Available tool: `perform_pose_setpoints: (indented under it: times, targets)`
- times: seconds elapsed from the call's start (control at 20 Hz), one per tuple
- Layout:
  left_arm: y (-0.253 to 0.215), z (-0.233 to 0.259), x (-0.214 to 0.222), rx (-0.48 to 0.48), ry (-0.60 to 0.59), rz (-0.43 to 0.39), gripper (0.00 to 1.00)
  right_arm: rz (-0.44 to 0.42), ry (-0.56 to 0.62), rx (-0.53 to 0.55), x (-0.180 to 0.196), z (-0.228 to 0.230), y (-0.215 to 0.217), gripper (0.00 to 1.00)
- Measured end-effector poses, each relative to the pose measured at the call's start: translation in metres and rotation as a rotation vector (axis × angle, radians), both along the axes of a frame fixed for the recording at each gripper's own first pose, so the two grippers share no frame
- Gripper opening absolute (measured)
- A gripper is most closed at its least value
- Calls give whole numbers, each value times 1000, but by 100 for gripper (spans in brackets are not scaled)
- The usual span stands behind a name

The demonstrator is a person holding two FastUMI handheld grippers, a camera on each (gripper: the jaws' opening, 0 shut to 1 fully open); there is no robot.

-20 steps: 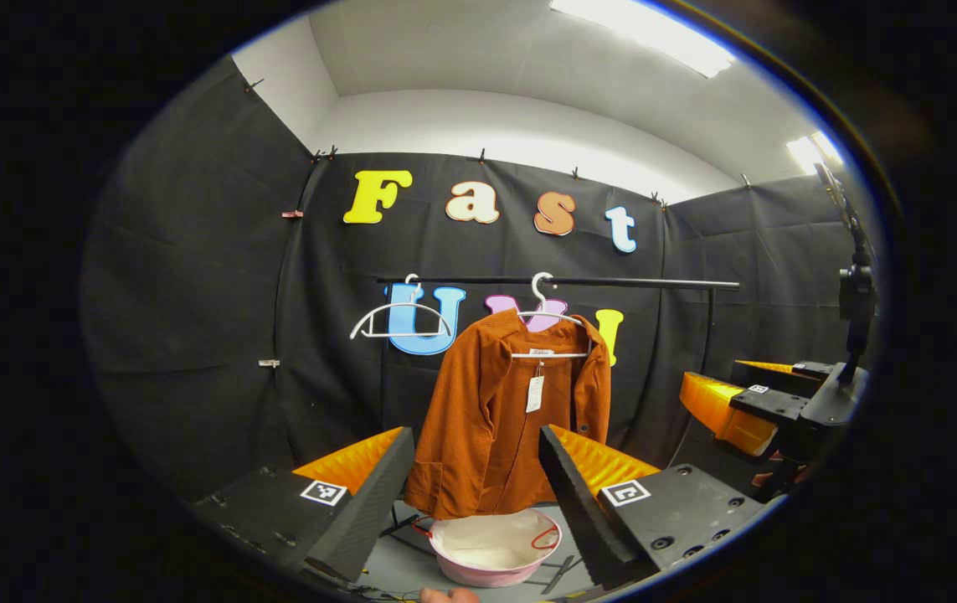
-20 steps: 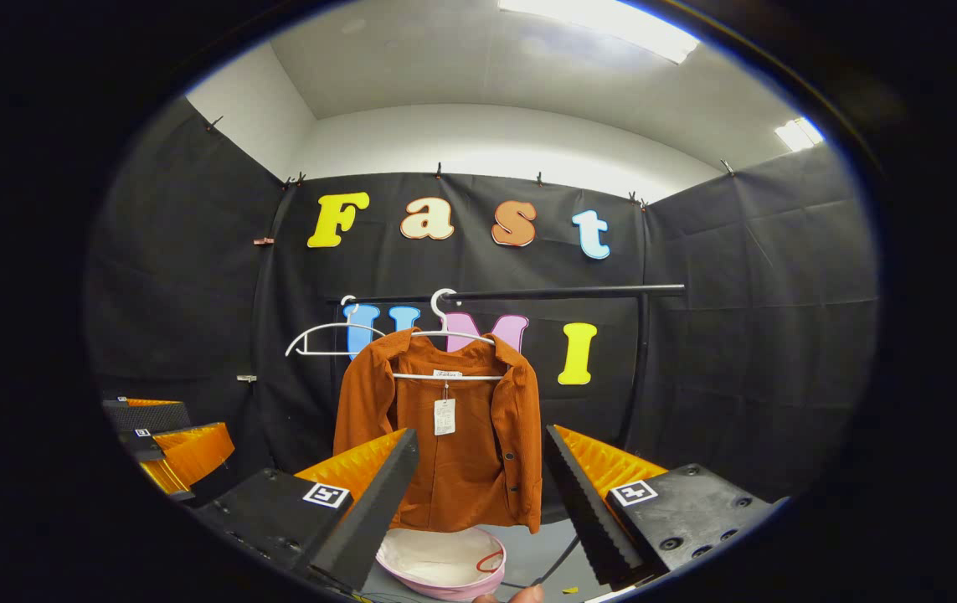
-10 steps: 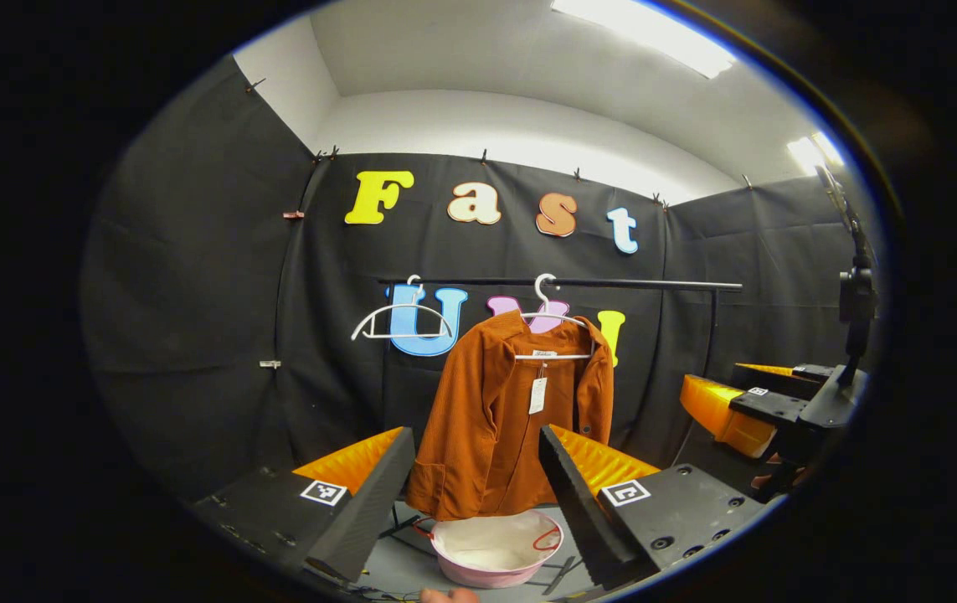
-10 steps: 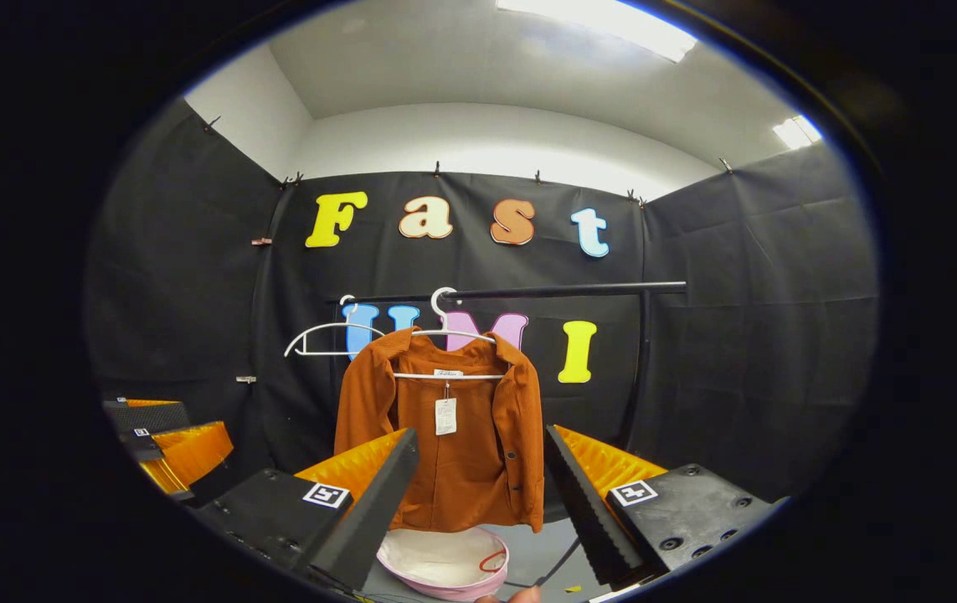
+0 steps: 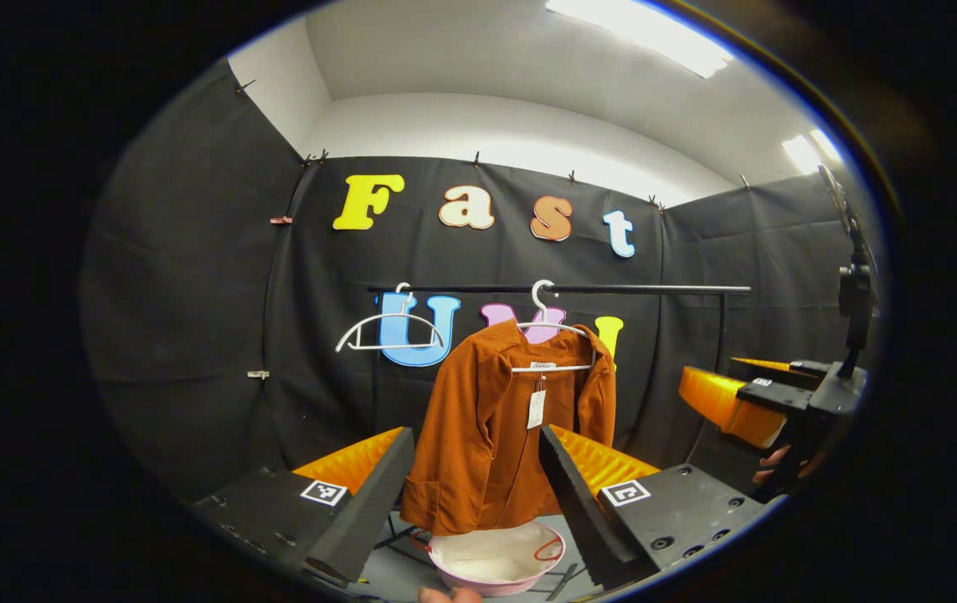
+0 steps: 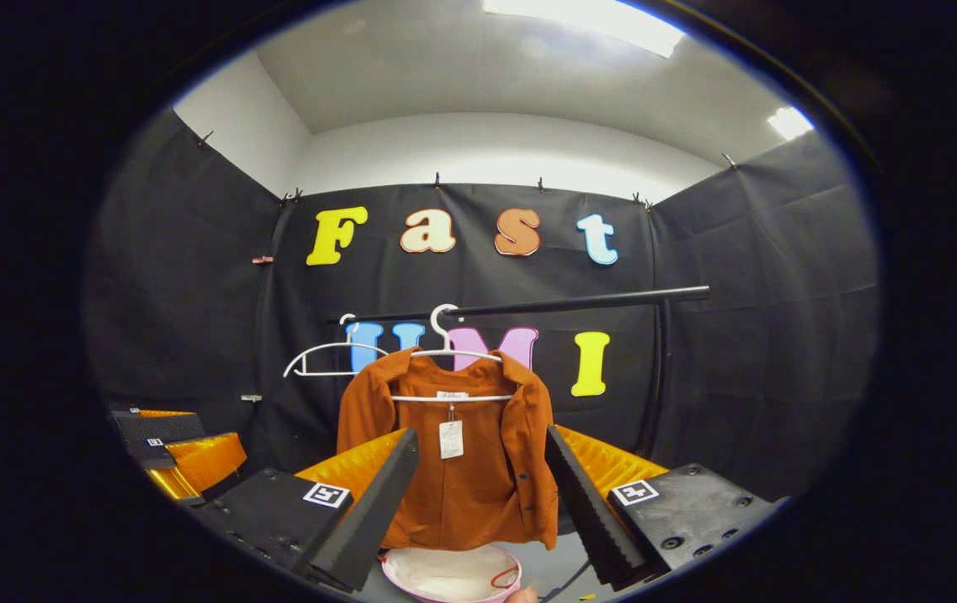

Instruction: Grasp the clothes on the hanger with both hands and then place them into the laundry hamper below.

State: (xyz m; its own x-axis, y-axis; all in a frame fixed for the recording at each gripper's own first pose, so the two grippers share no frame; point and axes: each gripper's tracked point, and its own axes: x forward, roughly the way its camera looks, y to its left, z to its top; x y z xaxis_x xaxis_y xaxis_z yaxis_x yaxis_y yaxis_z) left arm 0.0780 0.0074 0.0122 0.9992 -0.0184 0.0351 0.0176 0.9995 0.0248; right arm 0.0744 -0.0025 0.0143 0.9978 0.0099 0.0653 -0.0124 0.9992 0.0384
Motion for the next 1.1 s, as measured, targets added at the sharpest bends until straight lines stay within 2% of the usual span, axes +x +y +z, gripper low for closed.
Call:
perform_pose_setpoints:
  times: [0.35, 0.5, 0.65, 0.75, 0.9, 0.95, 1.0, 1.05, 1.1]
  targets:
    - [-38, -2, 121, 39, -19, -13, 94, -38, -12, 69, 117, -25, -41, 97]
    - [-47, -2, 178, 20, -44, 21, 94, -51, -22, 70, 170, -41, -54, 100]
    - [-33, -15, 225, 37, -48, 104, 94, -27, -26, 70, 216, -62, -54, 97]
    - [-25, -24, 249, 49, -46, 154, 94, -17, -8, 63, 243, -82, -53, 97]
    - [-24, -33, 273, 81, -39, 180, 95, -21, 11, 53, 277, -103, -58, 98]
    - [-22, -33, 278, 110, -44, 196, 95, -28, 4, 59, 285, -103, -61, 92]
    - [-20, -32, 282, 132, -51, 210, 95, -27, -3, 66, 292, -102, -61, 98]
    - [-20, -32, 289, 142, -63, 224, 92, -23, 1, 71, 302, -109, -58, 96]
    - [-19, -30, 293, 143, -75, 232, 95, -15, 7, 79, 308, -111, -57, 87]
